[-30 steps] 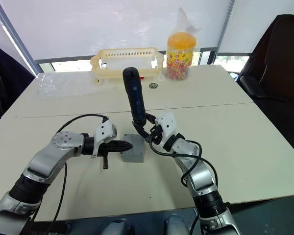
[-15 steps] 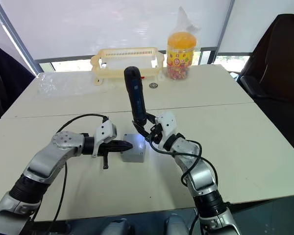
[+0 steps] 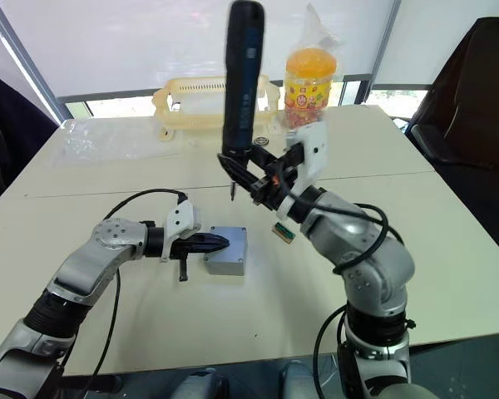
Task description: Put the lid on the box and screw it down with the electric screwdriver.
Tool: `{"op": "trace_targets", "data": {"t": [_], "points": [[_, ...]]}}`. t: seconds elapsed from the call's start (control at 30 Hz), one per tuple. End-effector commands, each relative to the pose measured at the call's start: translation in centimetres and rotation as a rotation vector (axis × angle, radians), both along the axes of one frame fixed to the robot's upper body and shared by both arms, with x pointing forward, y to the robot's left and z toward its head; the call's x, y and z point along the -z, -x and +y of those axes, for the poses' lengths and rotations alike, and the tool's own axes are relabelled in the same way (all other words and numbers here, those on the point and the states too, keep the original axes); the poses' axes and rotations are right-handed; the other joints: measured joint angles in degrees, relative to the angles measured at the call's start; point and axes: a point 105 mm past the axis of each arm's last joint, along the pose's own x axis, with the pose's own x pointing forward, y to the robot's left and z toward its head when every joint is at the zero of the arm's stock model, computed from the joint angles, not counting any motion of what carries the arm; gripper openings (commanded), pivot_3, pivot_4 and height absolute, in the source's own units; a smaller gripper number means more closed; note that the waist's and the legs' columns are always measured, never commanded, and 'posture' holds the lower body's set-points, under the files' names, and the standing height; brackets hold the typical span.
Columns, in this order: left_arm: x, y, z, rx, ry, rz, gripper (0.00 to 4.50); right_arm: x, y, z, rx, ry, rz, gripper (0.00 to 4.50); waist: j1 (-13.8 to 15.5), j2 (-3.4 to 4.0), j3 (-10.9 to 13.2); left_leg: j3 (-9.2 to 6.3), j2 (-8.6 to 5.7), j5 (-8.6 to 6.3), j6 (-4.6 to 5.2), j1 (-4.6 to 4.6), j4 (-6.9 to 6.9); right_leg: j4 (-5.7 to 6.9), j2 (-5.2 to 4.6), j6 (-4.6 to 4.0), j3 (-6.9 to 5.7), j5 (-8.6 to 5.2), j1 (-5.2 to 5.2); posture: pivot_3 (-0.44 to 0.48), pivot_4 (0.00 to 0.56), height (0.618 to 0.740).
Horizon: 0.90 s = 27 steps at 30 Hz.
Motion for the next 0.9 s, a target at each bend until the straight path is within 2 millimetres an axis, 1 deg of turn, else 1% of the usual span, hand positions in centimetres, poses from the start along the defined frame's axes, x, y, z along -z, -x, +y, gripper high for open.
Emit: {"op": "trace_targets", "data": {"t": [0.03,0.07,0.13,0.17,0.23,0.27,0.37,0.43,0.47,0.53,0.57,0.67,0.73,0.8,0.9], "points": [[-0.3,0.0,0.4,-0.038,0.051,0.059,0.04,-1.8,-0.2,-3.3,-0.015,0.025,0.069,1.77,-0.03,0.06,0.1,0.0,0.0,0.0,0.0,-0.02,0.0,-0.02,0.0,0.0,0.0,0.0,0.0,0.0,0.15,0.74],[-1.0,0.1,0.8,-0.041,0.075,0.063,0.04,-1.2,-0.5,-4.8,-0.012,0.1,0.16,1.77,-0.03,0.08,0.18,0.02,-0.01,0.0,0.01,-0.04,0.0,-0.05,-0.02,0.01,0.0,0.0,-0.01,0.0,0.15,0.74],[-1.9,0.1,1.4,-0.045,0.097,0.068,0.04,-0.5,-0.7,-7.3,0.019,0.19,0.308,1.77,-0.01,0.09,0.44,0.03,-0.03,-0.02,0.04,-0.09,0.0,-0.07,-0.05,0.0,0.0,0.0,-0.04,0.0,0.15,0.74],[-2.7,0.4,2.0,-0.035,0.1,0.071,0.04,1.0,-0.5,-9.5,0.051,0.271,0.441,1.77,-0.03,0.07,0.55,0.02,-0.02,-0.03,0.06,-0.12,-0.01,-0.07,-0.04,0.0,-0.02,0.0,-0.07,0.0,0.15,0.74],[-3.6,1.0,2.5,-0.015,0.099,0.076,0.04,2.6,0.2,-12.5,0.101,0.34,0.604,1.77,0.16,-0.03,0.74,0.06,-0.02,-0.07,0.13,-0.23,-0.09,-0.06,-0.04,-0.02,-0.11,-0.01,-0.17,0.0,0.15,0.74],[-3.9,1.5,2.5,0.0,0.095,0.083,0.04,3.4,0.7,-13.6,0.126,0.376,0.667,1.77,0.15,-0.07,0.76,0.11,-0.01,-0.07,0.13,-0.26,-0.23,-0.15,-0.05,-0.03,-0.18,-0.02,-0.22,0.0,0.15,0.74],[-3.8,2.8,2.6,0.048,0.039,0.092,0.04,5.3,1.6,-16.6,0.185,0.378,0.833,1.77,-0.22,-0.04,0.77,0.25,0.0,-0.11,0.2,-0.38,-0.48,-0.25,-0.08,0.12,-0.14,-0.01,-0.41,0.0,0.15,0.74],[-3.6,3.3,2.6,0.064,-0.005,0.078,0.04,6.2,1.9,-18.2,0.228,0.354,0.922,1.77,-0.52,-0.03,0.78,0.46,0.02,-0.2,0.36,-0.49,-0.48,-0.2,-0.08,0.16,0.1,-0.01,-0.69,0.0,0.15,0.74],[-3.5,3.4,2.6,0.068,-0.02,0.069,0.04,6.6,2.0,-18.7,0.243,0.344,0.955,1.77,-0.58,-0.02,0.78,0.53,0.02,-0.2,0.37,-0.57,-0.47,-0.19,-0.08,0.17,0.15,-0.01,-0.8,0.0,0.15,0.74],[-3.7,3.3,3.0,0.081,-0.065,0.019,0.04,8.0,2.1,-19.7,0.283,0.324,1.038,1.77,-0.41,-0.03,0.8,0.68,0.03,-0.2,0.37,-0.65,-0.39,-0.15,-0.06,0.17,0.19,0.0,-0.88,0.0,0.15,0.74],[-3.8,3.4,3.1,0.097,-0.081,0.005,0.04,8.6,2.2,-19.9,0.291,0.322,1.07,1.77,-0.28,-0.05,0.81,0.68,0.02,-0.2,0.37,-0.65,-0.35,-0.14,-0.03,0.16,0.17,0.0,-0.88,0.0,0.15,0.74],[-4.1,3.5,3.0,0.121,-0.091,-0.006,0.04,9.1,2.3,-19.9,0.282,0.304,1.111,1.77,-0.03,0.0,0.84,0.65,0.04,-0.2,0.37,-0.75,-0.15,-0.14,0.03,0.13,0.15,0.0,-0.86,0.0,0.15,0.74],[-4.7,4.1,2.7,0.157,-0.108,-0.016,0.04,10.6,2.3,-20.5,0.319,0.299,1.177,1.77,-0.04,0.02,0.88,0.64,0.04,-0.2,0.37,-0.87,0.09,-0.12,0.03,0.13,0.15,0.0,-0.86,0.0,0.15,0.74],[-5.0,4.3,2.4,0.17,-0.11,-0.026,0.04,11.4,2.2,-20.9,0.346,0.303,1.21,1.77,-0.04,-0.03,0.91,0.63,0.04,-0.2,0.37,-0.99,0.31,-0.11,0.01,0.14,0.14,0.0,-0.85,0.0,0.15,0.74],[-5.0,4.1,2.0,0.156,-0.093,-0.031,0.04,11.9,2.0,-20.8,0.358,0.315,1.219,1.77,-0.02,-0.02,0.9,0.69,-0.03,-0.2,0.37,-1.0,0.41,-0.13,-0.06,0.19,0.21,0.03,-0.81,0.0,0.15,0.74]]}}
